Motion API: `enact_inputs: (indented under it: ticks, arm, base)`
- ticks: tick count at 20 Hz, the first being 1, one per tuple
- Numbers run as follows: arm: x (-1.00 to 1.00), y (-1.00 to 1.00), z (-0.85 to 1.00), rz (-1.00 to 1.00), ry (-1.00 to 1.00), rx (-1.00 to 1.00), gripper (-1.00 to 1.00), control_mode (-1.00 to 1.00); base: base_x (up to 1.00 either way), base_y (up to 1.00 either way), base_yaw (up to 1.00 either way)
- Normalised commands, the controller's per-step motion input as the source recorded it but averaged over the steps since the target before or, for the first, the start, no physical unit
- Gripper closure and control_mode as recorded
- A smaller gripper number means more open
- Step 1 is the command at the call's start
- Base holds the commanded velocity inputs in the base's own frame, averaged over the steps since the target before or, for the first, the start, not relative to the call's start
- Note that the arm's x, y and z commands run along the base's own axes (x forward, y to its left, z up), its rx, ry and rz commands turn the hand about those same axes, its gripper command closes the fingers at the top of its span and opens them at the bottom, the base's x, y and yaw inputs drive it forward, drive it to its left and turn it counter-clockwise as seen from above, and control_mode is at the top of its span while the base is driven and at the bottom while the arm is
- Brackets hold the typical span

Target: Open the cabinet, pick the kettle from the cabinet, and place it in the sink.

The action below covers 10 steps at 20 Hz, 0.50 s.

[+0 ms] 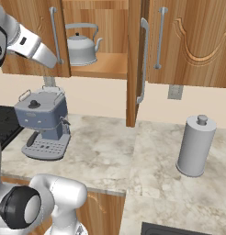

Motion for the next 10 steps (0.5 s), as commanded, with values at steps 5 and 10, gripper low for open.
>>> enact_inputs:
  ticks: [5,10]
  arm:
    - [0.13,0.21,0.0,0.08,0.04,0.0,-1.0,-1.0]
    - [0.24,0.12,-0.06,0.06,-0.11,-0.01,-1.0,-1.0]
  base:
    - [0.0,0.0,0.0]
    - [0.0,0.0,0.0]
